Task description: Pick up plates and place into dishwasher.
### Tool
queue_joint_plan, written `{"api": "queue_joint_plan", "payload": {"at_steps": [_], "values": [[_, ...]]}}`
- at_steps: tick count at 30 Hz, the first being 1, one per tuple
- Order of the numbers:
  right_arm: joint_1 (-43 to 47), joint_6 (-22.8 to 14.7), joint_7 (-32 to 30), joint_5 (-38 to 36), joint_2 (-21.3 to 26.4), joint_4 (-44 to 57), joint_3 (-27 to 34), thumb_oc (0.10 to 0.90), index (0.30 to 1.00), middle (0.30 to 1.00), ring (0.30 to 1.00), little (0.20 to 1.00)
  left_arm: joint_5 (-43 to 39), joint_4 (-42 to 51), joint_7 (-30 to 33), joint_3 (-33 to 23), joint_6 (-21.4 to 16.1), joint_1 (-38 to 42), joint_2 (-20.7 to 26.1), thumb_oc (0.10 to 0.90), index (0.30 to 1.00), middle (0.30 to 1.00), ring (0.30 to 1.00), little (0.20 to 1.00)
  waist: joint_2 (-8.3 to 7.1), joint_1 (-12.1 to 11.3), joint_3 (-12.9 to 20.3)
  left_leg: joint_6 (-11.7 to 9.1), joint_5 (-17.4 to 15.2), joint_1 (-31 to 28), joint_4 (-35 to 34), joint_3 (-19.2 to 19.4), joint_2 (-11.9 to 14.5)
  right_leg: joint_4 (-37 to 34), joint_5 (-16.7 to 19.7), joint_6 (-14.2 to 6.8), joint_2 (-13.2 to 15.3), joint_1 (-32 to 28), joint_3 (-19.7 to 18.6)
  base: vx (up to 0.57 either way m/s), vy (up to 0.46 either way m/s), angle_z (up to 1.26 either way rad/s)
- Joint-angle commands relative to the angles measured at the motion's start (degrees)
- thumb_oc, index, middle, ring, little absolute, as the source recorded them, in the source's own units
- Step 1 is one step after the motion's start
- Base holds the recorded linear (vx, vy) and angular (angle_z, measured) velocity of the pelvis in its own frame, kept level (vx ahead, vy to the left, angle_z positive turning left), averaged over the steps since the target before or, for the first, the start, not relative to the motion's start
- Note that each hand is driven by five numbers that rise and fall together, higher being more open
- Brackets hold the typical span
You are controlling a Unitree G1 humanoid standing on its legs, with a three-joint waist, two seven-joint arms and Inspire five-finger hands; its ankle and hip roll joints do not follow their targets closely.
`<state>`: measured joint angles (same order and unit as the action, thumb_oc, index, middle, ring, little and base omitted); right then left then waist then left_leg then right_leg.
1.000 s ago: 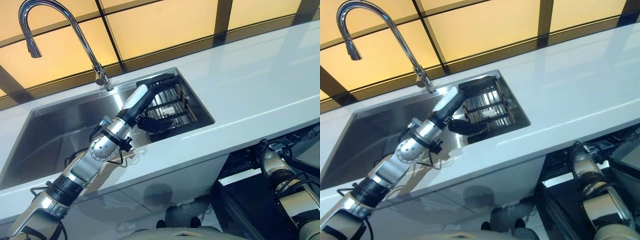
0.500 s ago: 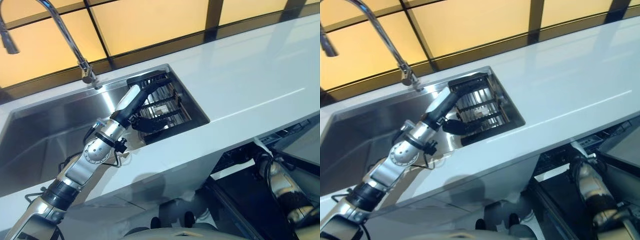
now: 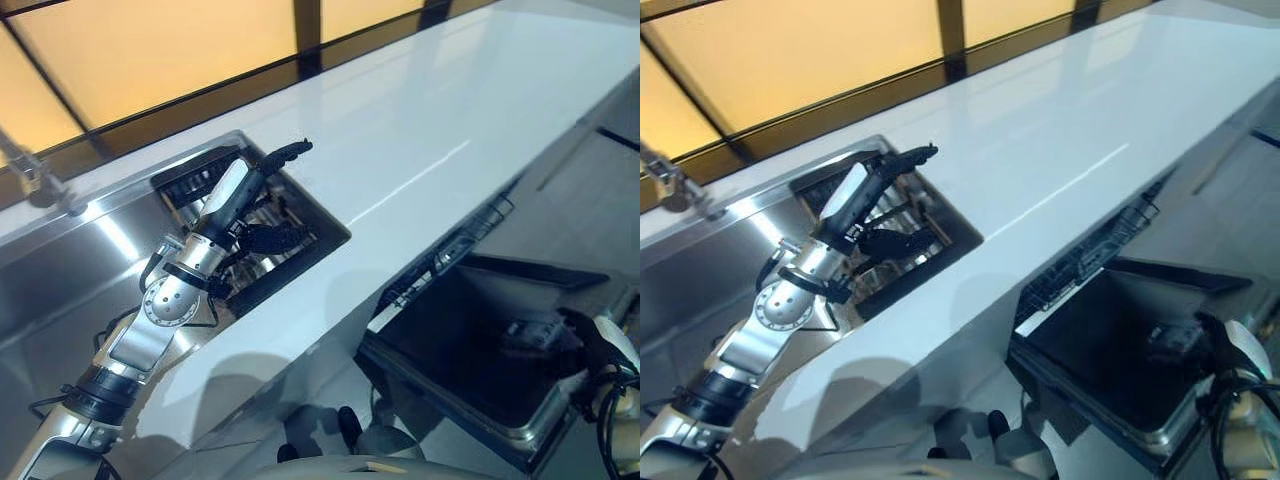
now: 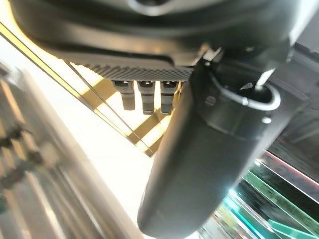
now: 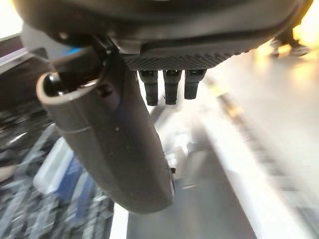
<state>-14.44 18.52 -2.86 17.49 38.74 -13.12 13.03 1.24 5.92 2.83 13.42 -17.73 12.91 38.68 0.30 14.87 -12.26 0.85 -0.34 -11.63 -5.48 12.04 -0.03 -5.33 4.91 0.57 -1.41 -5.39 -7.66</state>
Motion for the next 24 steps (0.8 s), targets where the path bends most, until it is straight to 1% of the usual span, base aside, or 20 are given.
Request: {"api": "queue_joint_plan", "payload": {"at_steps": [1,3,4,6,7,8,9,10,11,12,13,15,17,18,19,20,21,22,23,24], "values": [[1.64,-4.32,-10.83,-5.80,2.20,0.17,6.39,0.800,0.900,0.900,0.900,0.900,-1.37,1.11,3.20,-3.67,-5.86,4.02,0.65,0.800,0.900,0.900,0.900,0.900,0.17,0.38,5.61,3.17,-7.28,-0.99,0.48,3.75,0.31,0.33,-4.04,-3.80,-1.77,-0.68,-1.75,-0.02,-0.003,-0.14],[0.87,-5.02,-14.23,-7.98,1.12,0.19,7.69,0.800,0.900,0.900,0.900,0.900,-1.29,0.99,3.35,-3.74,-6.04,3.89,0.79,0.800,0.900,0.900,0.900,0.900,0.27,0.69,5.74,3.20,-7.33,-0.87,0.48,3.98,0.33,0.33,-3.96,-3.87,-1.89,-0.45,-2.11,-0.02,0.002,-0.11],[0.02,-6.99,-19.27,-12.83,-1.23,-1.10,9.38,0.800,0.900,0.900,0.900,0.900,-1.31,0.53,3.72,-3.62,-6.42,3.96,0.85,0.800,0.900,0.900,0.900,0.900,0.57,1.13,5.88,3.30,-7.49,-0.64,0.48,4.25,0.34,0.33,-3.89,-4.06,-2.00,-0.10,-2.39,-0.01,0.012,-0.17],[-0.35,-8.95,-23.28,-16.30,-3.79,-2.80,9.75,0.800,0.900,0.900,0.900,0.900,-1.40,-0.35,4.25,-3.25,-6.73,4.45,0.70,0.800,0.900,0.900,0.900,0.900,0.90,1.58,5.95,3.42,-7.70,-0.49,0.48,4.33,0.32,0.33,-3.91,-4.23,-2.02,0.11,-2.52,-0.01,0.012,-0.12],[-0.37,-9.67,-25.39,-16.51,-4.97,-3.74,9.71,0.800,0.900,0.900,0.900,0.900,-1.44,-0.46,4.52,-3.10,-6.70,4.63,0.72,0.800,0.900,0.900,0.900,0.900,0.99,1.51,5.98,3.43,-7.65,-0.37,0.48,4.58,0.28,0.33,-3.77,-4.22,-2.07,0.35,-2.85,-0.01,0.008,-0.04],[-0.33,-10.89,-27.65,-18.42,-6.71,-6.20,9.55,0.800,0.900,0.900,0.900,0.900,-1.46,-0.36,4.63,-2.84,-6.54,4.87,0.40,0.800,0.900,0.900,0.900,0.900,1.25,1.63,5.94,3.52,-7.75,-0.27,0.48,4.61,0.26,0.33,-3.78,-4.29,-2.06,0.49,-2.81,-0.01,0.011,-0.04],[-0.20,-11.88,-29.13,-21.54,-7.99,-7.78,9.12,0.800,0.900,0.900,0.900,0.900,-1.48,-0.23,4.62,-2.60,-6.48,4.96,0.17,0.800,0.900,0.900,0.900,0.900,1.49,1.69,5.89,3.63,-7.88,-0.24,0.48,4.36,0.21,0.33,-3.84,-4.34,-2.04,0.50,-2.71,0.00,0.010,-0.07],[-0.05,-12.03,-30.03,-22.33,-8.78,-8.67,8.74,0.800,0.900,0.900,0.900,0.900,-1.40,-0.18,4.62,-2.51,-6.49,4.95,0.06,0.800,0.900,0.900,0.900,0.900,1.55,1.56,5.87,3.62,-7.79,-0.17,0.48,4.43,0.18,0.33,-3.72,-4.27,-2.05,0.61,-2.86,-0.01,0.005,-0.09],[0.81,-14.10,-34.27,-21.02,-11.57,-14.43,6.21,0.800,0.900,0.900,0.900,0.900,-0.97,0.07,4.63,-1.67,-6.54,5.12,-0.58,0.800,0.900,0.900,0.900,0.900,2.01,1.12,5.77,3.64,-7.80,0.00,0.48,4.35,0.12,0.33,-3.60,-4.28,-1.97,0.82,-2.78,-0.01,-0.007,-0.07],[1.26,-14.80,-35.80,-21.93,-12.81,-16.58,4.57,0.800,0.900,0.900,0.900,0.900,-0.94,0.82,4.65,-1.19,-5.97,5.32,-0.50,0.800,0.900,0.900,0.900,0.900,2.22,0.86,5.71,3.73,-7.81,0.07,0.48,4.02,0.02,0.33,-3.58,-4.22,-1.94,0.88,-2.71,0.00,0.000,0.00],[1.66,-15.28,-37.78,-24.86,-14.20,-18.49,3.31,0.800,0.900,0.900,0.900,0.900,-0.81,1.24,4.86,-0.77,-5.63,5.47,-0.43,0.800,0.900,0.900,0.900,0.900,2.37,0.68,5.73,3.80,-7.85,0.15,0.48,3.84,-0.08,0.33,-3.64,-4.18,-1.93,0.93,-2.75,0.00,0.000,0.00],[2.33,-18.43,-40.47,-32.72,-16.39,-25.19,2.73,0.800,0.900,0.900,0.900,0.900,-1.04,0.53,5.04,-0.28,-6.36,5.87,-0.01,0.800,0.900,0.900,0.900,0.900,2.61,0.33,5.85,3.78,-7.91,0.32,0.48,3.64,-0.16,0.33,-3.69,-4.23,-1.85,1.08,-2.58,0.00,0.000,0.00],[3.22,-22.27,-40.22,-38.97,-16.94,-32.87,4.20,0.800,0.900,0.900,0.900,0.900,-1.30,0.34,4.99,0.43,-6.90,6.35,0.04,0.800,0.900,0.900,0.900,0.900,2.87,-0.25,6.00,3.64,-7.84,0.48,0.48,3.38,-0.16,0.33,-3.71,-4.29,-1.73,1.15,-1.94,0.00,-0.016,0.03],[4.48,-25.18,-39.61,-40.65,-17.29,-38.16,5.57,0.800,0.900,0.900,0.900,0.900,-1.99,1.10,4.50,1.34,-6.43,7.00,0.07,0.800,0.900,0.900,0.900,0.900,3.15,-1.03,6.08,3.65,-7.81,0.54,0.48,2.79,-0.24,0.33,-3.82,-4.17,-1.60,0.98,-1.44,0.00,-0.038,0.11],[5.25,-25.12,-40.74,-41.26,-17.39,-39.48,5.53,0.800,0.900,0.900,0.900,0.900,-2.25,1.51,4.27,1.78,-6.17,7.26,0.47,0.800,0.900,0.900,0.900,0.900,3.33,-1.43,6.07,3.72,-7.78,0.55,0.48,2.37,-0.30,0.33,-3.82,-4.09,-1.52,0.91,-1.23,-0.01,-0.046,0.18],[5.59,-27.80,-39.71,-43.23,-17.31,-42.08,5.39,0.800,0.900,0.900,0.900,0.900,-2.93,1.43,3.87,2.35,-6.34,7.81,0.89,0.800,0.900,0.900,0.900,0.900,3.50,-1.93,6.07,3.71,-7.70,0.64,0.48,1.96,-0.33,0.33,-3.80,-4.08,-1.41,0.88,-0.81,-0.02,-0.044,0.19],[6.12,-29.56,-38.20,-44.67,-17.31,-43.79,5.38,0.800,0.900,0.900,0.900,0.900,-3.45,1.48,3.56,2.86,-6.16,8.44,1.06,0.800,0.900,0.900,0.900,0.900,3.64,-2.30,6.08,3.70,-7.64,0.69,0.48,1.50,-0.40,0.33,-3.81,-4.08,-1.32,0.83,-0.39,-0.02,-0.055,0.22],[6.81,-31.41,-34.77,-46.54,-17.33,-45.06,5.07,0.800,0.900,0.900,0.900,0.900,-3.94,1.54,2.99,3.18,-6.13,9.00,1.26,0.800,0.900,0.900,0.900,0.900,3.80,-2.71,6.13,3.73,-7.63,0.69,0.48,1.10,-0.44,0.33,-3.89,-4.04,-1.14,0.75,0.05,-0.01,-0.054,0.18],[7.28,-33.10,-29.59,-49.81,-17.57,-45.07,4.70,0.800,0.900,0.900,0.900,0.900,-4.26,1.80,2.64,3.30,-5.90,9.32,1.37,0.800,0.900,0.900,0.900,0.900,4.02,-2.99,6.14,3.71,-7.56,0.75,0.48,0.73,-0.50,0.33,-3.92,-3.96,-1.03,0.75,0.28,-0.01,-0.044,0.15],[7.45,-33.57,-27.49,-50.91,-17.83,-44.70,4.45,0.800,0.900,0.900,0.900,0.900,-4.34,2.00,2.49,3.30,-5.64,9.46,1.41,0.800,0.900,0.900,0.900,0.900,4.11,-3.09,6.14,3.73,-7.54,0.79,0.48,0.48,-0.56,0.33,-3.95,-3.92,-1.00,0.75,0.35,-0.02,-0.032,0.20]]}}
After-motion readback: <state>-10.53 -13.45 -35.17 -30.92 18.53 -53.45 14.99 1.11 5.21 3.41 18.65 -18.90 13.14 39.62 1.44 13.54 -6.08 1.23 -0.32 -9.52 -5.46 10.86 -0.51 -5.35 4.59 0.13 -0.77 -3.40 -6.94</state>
